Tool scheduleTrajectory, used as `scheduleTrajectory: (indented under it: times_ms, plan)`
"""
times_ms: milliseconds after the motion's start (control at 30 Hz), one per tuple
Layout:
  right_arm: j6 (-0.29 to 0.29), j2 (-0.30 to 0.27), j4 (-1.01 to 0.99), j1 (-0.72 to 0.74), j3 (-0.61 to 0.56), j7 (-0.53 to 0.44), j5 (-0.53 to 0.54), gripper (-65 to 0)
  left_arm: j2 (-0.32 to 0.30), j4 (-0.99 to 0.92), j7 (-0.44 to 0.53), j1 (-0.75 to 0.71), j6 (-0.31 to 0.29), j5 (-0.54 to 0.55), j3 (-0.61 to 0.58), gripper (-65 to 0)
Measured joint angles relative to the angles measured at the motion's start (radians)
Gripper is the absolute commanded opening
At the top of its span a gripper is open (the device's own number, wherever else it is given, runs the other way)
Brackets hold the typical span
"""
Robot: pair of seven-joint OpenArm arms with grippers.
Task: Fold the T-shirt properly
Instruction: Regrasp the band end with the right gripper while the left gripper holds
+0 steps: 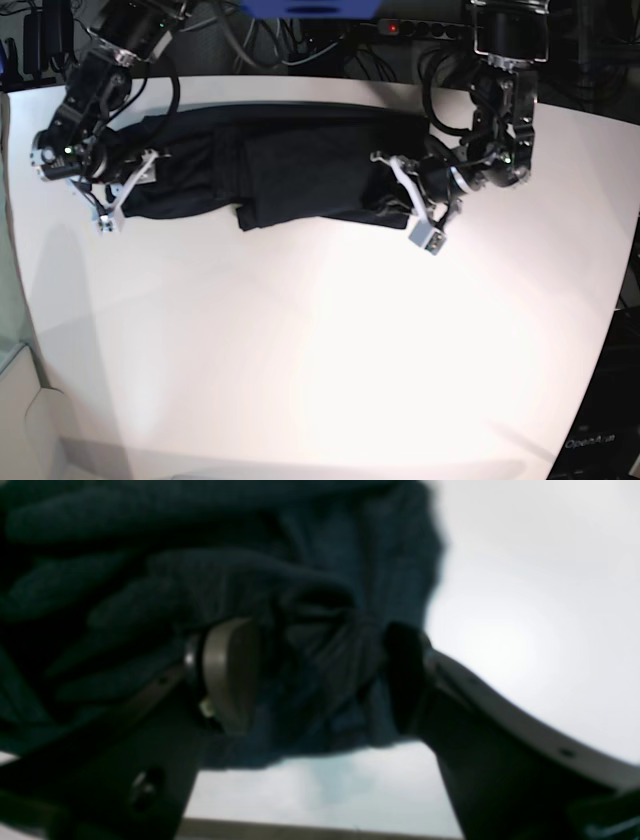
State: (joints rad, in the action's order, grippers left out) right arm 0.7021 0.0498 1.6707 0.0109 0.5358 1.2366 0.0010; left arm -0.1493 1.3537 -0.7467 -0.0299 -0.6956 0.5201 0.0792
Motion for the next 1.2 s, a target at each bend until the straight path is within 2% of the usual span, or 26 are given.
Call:
scheduleTrajectory:
  times_ms: [100,333,633,833,1200]
  plan:
    - [0.000,-0.001,-0.038,0.003,0.000,-0.034,0.002,-24.5,0.000,0.000,0.000,0.001,0.000,0.000,0.000,-65.0]
    - [0.000,-0.016,-0.046,0.008,0.000,-0.041,0.009,-24.5,0.001,0.000,-0.003,0.013,0.001,0.000,0.000,-65.0]
    - [0.000,-0.092,-0.048,0.005,0.005,-0.030,0.004,-24.5,0.000,0.000,-0.004,0.014,0.003,-0.001,0.000,-65.0]
    - [0.000,-0.093,-0.048,0.022,0.051,-0.026,0.004,-24.5,0.000,0.000,-0.004,0.014,0.003,-0.001,0.000,-65.0]
    - [0.000,-0.093,-0.049,0.019,0.053,-0.030,0.004,-24.5,0.000,0.000,-0.004,0.014,0.003,-0.001,0.000,-65.0]
